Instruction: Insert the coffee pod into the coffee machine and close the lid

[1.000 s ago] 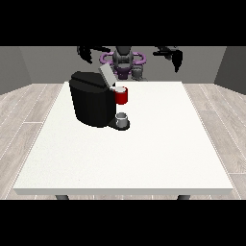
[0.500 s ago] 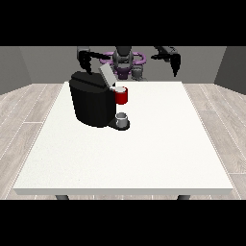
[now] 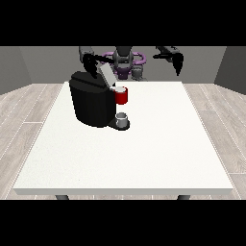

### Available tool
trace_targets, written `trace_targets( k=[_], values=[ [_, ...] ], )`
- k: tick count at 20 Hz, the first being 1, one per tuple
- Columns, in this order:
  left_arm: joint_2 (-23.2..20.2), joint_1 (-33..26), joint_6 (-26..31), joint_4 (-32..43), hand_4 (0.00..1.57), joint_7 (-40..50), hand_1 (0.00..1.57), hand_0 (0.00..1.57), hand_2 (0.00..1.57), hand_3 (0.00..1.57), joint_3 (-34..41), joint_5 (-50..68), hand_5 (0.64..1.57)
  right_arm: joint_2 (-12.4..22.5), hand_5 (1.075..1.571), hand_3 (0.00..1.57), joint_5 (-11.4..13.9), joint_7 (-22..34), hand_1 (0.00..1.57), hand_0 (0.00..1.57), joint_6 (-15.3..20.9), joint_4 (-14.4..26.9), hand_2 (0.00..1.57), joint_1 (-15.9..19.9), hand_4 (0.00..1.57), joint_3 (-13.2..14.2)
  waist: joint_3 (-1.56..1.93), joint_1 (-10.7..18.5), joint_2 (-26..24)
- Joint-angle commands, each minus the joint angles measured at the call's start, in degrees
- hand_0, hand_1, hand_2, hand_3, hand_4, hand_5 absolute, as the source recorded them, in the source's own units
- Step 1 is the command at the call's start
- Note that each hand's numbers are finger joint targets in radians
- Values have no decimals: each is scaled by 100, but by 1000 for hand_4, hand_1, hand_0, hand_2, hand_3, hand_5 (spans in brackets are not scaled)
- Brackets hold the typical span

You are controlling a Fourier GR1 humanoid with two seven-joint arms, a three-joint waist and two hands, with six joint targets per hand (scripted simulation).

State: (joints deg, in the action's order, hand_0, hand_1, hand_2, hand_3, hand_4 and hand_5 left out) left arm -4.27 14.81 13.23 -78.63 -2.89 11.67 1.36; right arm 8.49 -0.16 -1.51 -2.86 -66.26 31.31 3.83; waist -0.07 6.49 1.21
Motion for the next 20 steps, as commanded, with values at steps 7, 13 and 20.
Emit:
trace_targets(
  k=[7, 13, 20],
  values=[
    [-293, -216, 58, -187, 0, -63, 0, 0, 0, 0, -33, 65, 1571, -72, 1571, 0, 17, -224, 0, 0, -37, 540, 0, 358, 0, 111, 7, 113, 165],
    [-242, -105, -47, -59, 0, 42, 0, 0, 0, 0, -74, 152, 1571, -35, 1571, 0, 165, 27, 0, 0, -124, 609, 0, 731, 0, -16, 6, 19, 95],
    [-89, -218, -268, -199, 192, 141, 0, 0, 0, 0, -319, 7, 1571, -27, 1571, 0, 285, -60, 0, 0, -118, 920, 0, 1036, 114, 7, 7, 221, 154]
  ],
)
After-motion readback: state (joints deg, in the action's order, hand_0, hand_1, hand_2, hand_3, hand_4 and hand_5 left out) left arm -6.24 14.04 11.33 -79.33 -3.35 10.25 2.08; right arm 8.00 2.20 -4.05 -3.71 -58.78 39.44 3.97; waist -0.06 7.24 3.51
